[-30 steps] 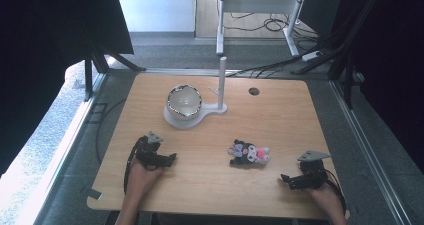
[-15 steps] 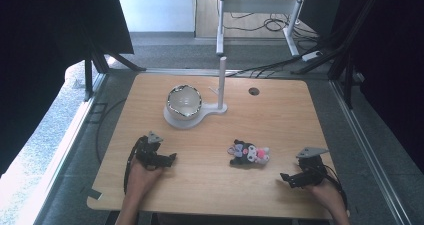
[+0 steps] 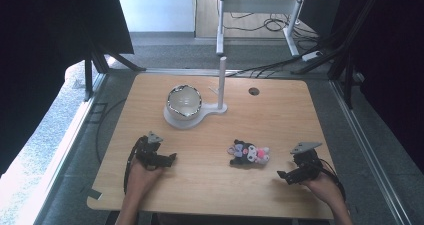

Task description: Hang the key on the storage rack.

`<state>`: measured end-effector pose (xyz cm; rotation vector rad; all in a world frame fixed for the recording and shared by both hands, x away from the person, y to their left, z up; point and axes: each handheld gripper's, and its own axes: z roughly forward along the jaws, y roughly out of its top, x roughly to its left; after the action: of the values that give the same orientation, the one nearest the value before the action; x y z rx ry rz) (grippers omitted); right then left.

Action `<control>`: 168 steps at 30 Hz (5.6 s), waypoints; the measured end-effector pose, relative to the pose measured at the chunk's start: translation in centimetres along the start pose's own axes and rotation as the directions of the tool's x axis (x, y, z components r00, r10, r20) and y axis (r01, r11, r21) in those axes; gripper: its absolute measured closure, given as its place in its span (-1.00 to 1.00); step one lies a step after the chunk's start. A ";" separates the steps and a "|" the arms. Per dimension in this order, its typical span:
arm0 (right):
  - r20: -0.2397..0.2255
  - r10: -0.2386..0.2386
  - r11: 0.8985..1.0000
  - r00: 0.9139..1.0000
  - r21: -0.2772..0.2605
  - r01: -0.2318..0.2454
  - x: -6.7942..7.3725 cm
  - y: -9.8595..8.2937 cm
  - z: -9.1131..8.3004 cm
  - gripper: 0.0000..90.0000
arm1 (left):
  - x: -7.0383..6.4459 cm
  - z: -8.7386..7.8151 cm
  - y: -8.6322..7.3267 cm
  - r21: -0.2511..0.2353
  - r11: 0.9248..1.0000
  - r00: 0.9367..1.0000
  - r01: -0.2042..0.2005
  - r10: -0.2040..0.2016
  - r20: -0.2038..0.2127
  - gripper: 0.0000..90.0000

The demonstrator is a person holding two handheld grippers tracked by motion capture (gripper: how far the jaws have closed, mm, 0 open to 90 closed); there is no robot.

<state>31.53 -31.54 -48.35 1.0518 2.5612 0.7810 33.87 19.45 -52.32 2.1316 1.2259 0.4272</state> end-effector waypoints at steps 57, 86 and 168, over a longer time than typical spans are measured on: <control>-0.234 -0.339 0.872 0.911 0.285 0.398 2.7 10.7 5.6 -0.61 | 0.0 0.0 0.0 0.001 1.000 1.000 0.000 0.000 0.001 -0.97; -0.274 -0.314 0.860 0.909 0.323 0.395 1.8 12.5 4.0 0.02 | 0.0 0.0 0.0 0.001 1.000 1.000 0.000 0.000 0.001 -0.97; -0.068 -0.265 0.947 0.962 0.171 0.273 -5.8 31.0 -3.8 0.02 | 0.0 0.0 0.0 0.004 1.000 1.000 0.000 0.000 0.005 -0.97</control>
<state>51.64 -18.72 -27.32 0.7129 2.7748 0.5165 33.89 19.48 -52.29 2.1351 1.2245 0.4192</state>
